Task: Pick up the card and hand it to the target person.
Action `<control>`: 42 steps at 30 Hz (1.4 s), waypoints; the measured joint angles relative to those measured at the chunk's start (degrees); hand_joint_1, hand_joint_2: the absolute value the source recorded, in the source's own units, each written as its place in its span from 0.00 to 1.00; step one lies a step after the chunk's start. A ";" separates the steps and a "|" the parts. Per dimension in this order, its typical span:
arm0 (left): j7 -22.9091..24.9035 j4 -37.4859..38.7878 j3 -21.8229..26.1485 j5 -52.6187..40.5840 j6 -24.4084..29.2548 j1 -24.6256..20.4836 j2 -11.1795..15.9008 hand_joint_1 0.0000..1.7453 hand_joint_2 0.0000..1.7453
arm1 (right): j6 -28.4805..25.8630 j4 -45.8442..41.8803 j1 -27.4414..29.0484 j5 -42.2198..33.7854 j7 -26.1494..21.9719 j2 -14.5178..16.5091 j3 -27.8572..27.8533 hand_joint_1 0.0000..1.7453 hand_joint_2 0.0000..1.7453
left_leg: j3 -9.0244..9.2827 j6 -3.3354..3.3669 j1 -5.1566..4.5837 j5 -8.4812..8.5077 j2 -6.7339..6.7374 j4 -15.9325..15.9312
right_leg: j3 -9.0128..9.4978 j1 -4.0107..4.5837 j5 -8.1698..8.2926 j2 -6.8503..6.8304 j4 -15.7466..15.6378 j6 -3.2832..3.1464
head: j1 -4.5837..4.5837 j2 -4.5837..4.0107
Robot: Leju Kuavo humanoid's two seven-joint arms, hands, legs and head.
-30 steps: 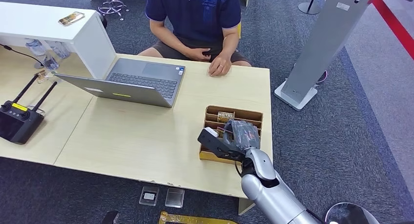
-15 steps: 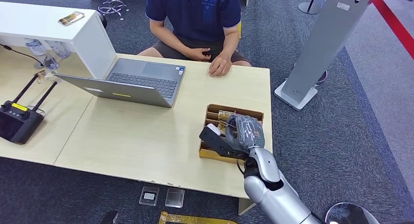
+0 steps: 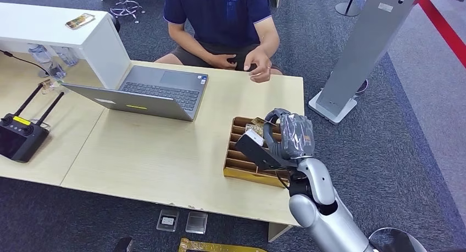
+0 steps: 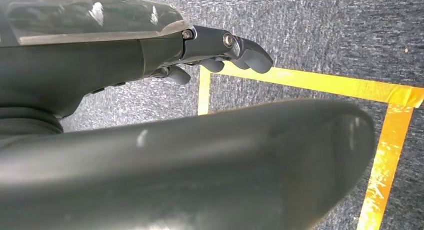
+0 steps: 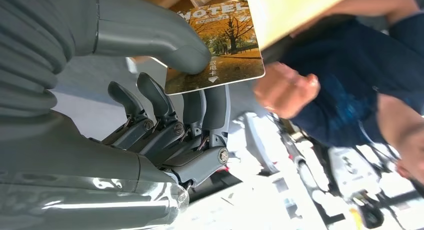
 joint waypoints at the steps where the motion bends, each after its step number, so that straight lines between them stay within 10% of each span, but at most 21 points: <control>1: -0.04 0.00 0.00 -0.09 -0.08 -0.03 0.00 0.00 0.00 | -0.03 0.88 -1.23 -0.03 -0.48 -0.01 0.01 0.89 1.00 | 0.00 0.01 0.00 0.01 0.00 0.00 | 0.01 0.00 0.00 -0.01 0.00 0.00 | 0.00 0.00; 12: 0.46 0.00 -0.40 -1.93 -0.74 -0.32 0.04 0.00 0.00 | -2.35 22.76 -18.43 -2.22 -3.85 3.81 1.33 0.89 1.00 | -0.05 0.02 0.00 0.06 -0.04 0.00 | -0.01 0.00 0.03 -0.06 0.04 -0.01 | 0.05 0.00; 23: 1.75 0.00 -0.50 -1.21 -0.26 -0.38 0.55 0.00 0.00 | -4.05 39.33 -22.40 -2.46 -5.30 7.81 3.21 0.89 1.00 | -0.06 0.02 0.00 0.05 -0.05 0.00 | -0.04 0.00 0.03 -0.06 0.04 -0.01 | 0.02 0.00; 27: 1.77 0.00 -0.76 -1.65 -0.92 -0.34 0.69 0.00 0.00 | -4.69 41.97 -22.48 -2.83 -5.37 7.91 3.60 0.00 1.00 | -0.05 0.02 0.00 0.05 -0.05 0.00 | -0.04 0.00 0.03 -0.05 0.04 -0.01 | 0.08 0.00; 42: 0.60 0.00 -1.05 -1.29 -1.41 -0.33 0.85 0.00 0.00 | -5.13 44.66 -22.63 -3.59 -5.85 7.93 4.33 0.00 1.00 | -0.05 0.02 0.00 0.05 -0.05 0.01 | -0.04 0.00 0.03 -0.04 0.04 -0.01 | 0.04 0.00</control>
